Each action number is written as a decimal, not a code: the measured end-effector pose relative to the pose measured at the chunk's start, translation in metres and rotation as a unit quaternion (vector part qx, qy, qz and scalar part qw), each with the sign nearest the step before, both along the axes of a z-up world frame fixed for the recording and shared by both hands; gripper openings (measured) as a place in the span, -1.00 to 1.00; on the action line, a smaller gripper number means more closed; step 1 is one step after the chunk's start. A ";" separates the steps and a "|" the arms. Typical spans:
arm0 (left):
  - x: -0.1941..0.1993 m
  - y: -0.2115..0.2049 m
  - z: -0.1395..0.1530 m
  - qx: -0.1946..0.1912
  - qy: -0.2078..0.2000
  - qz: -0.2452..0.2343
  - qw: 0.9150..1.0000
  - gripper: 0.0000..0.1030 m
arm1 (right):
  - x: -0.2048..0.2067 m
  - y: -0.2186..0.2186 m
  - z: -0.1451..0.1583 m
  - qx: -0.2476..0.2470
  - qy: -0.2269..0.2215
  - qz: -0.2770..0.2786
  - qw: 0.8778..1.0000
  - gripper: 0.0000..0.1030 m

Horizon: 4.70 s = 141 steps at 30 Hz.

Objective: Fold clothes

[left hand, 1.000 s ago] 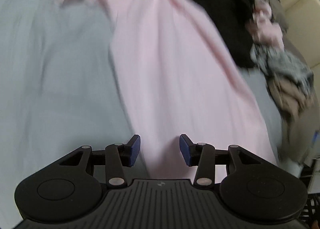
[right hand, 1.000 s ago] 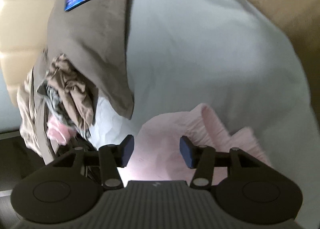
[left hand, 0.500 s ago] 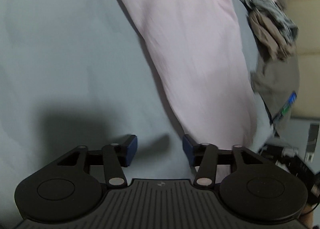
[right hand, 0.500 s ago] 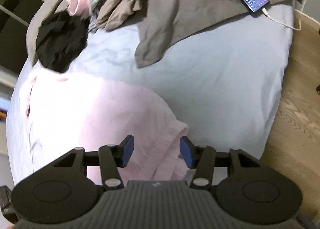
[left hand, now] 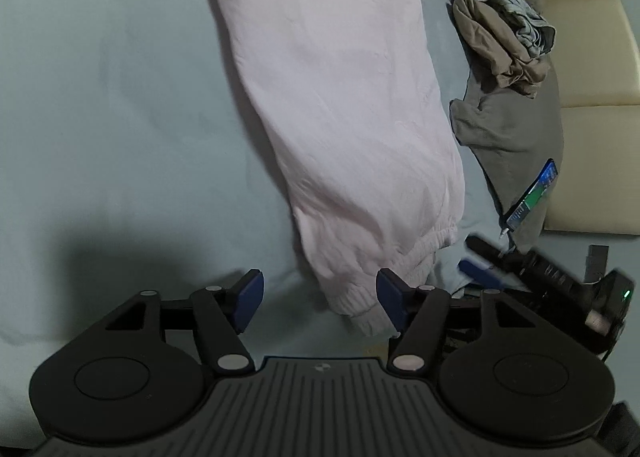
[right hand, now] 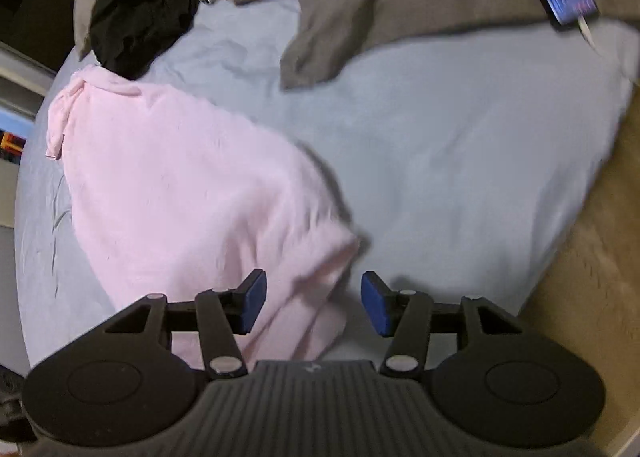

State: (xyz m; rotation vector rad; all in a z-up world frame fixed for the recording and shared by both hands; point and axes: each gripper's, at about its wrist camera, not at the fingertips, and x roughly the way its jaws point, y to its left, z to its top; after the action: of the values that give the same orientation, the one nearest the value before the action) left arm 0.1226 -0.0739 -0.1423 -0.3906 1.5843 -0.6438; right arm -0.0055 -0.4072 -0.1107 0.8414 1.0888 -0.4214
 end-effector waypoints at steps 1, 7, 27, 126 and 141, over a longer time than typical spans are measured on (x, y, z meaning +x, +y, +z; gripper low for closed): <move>-0.004 -0.004 -0.003 0.005 0.001 0.004 1.000 0.18 | 0.005 -0.007 -0.002 0.002 -0.003 0.011 1.000 0.08; -0.027 -0.032 -0.020 0.024 -0.010 0.015 1.000 0.18 | 0.031 -0.054 -0.035 0.076 -0.008 0.060 0.995 0.08; -0.041 0.002 -0.055 -0.076 0.062 0.239 0.966 -0.98 | 0.106 -0.039 -0.094 0.290 0.046 0.218 0.931 -0.82; 0.582 0.051 0.062 0.133 -0.311 0.115 0.934 -0.88 | 0.636 0.103 0.010 -0.152 -0.102 0.348 0.919 -0.85; 0.418 0.118 0.017 0.071 -0.261 0.169 0.948 -0.52 | 0.519 0.082 0.026 -0.086 -0.155 0.316 0.932 -0.15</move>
State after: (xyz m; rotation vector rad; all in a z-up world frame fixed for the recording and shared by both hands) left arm 0.5401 0.0437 -0.1251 -0.3381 1.0181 -0.3268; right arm 0.5135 -0.3251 -0.0847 0.3498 0.9476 0.1557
